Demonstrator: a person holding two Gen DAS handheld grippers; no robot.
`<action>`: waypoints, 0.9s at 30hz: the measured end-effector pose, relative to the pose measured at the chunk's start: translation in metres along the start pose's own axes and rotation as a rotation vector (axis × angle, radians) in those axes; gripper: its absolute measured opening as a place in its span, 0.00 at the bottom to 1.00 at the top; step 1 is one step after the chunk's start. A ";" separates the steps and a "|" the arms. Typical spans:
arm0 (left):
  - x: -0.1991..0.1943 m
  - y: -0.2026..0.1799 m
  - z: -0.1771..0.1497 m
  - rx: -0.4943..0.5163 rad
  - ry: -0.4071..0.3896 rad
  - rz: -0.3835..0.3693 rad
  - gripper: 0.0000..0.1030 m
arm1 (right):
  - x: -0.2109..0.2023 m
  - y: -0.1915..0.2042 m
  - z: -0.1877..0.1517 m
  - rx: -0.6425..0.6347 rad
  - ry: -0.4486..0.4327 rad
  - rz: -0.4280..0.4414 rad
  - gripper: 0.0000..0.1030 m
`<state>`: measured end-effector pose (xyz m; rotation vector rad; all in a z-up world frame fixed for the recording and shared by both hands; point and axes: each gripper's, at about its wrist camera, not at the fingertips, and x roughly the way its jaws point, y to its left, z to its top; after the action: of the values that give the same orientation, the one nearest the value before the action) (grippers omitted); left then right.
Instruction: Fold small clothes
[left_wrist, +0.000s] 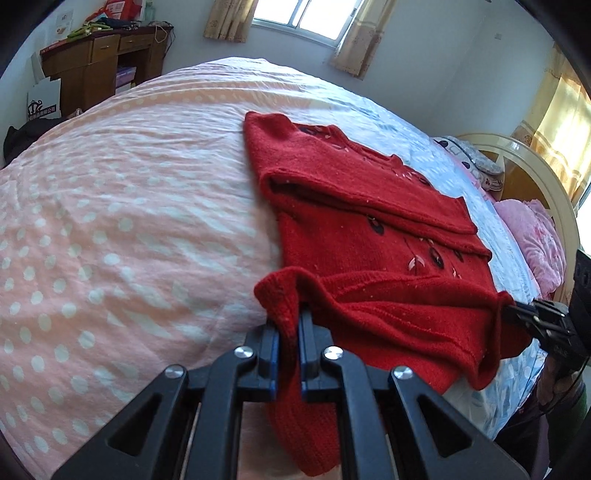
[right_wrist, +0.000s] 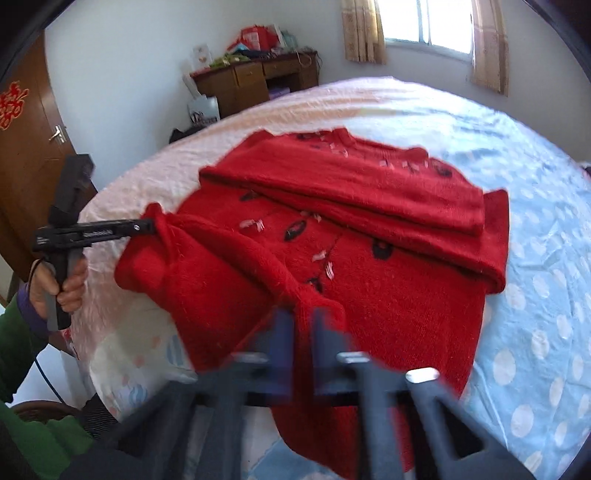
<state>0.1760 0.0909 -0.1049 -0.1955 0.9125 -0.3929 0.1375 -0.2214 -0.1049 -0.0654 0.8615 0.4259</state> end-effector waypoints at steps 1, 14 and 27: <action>-0.002 0.000 0.000 0.001 -0.004 0.000 0.08 | -0.005 -0.004 -0.001 0.019 -0.019 0.002 0.06; -0.054 -0.020 0.026 0.030 -0.164 -0.025 0.08 | -0.116 -0.029 0.005 0.206 -0.317 0.153 0.06; -0.054 -0.021 0.037 0.040 -0.183 0.001 0.08 | -0.136 -0.047 0.008 0.262 -0.401 0.037 0.06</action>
<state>0.1709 0.0938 -0.0365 -0.1913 0.7241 -0.3855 0.0841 -0.3086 -0.0033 0.2705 0.5166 0.3416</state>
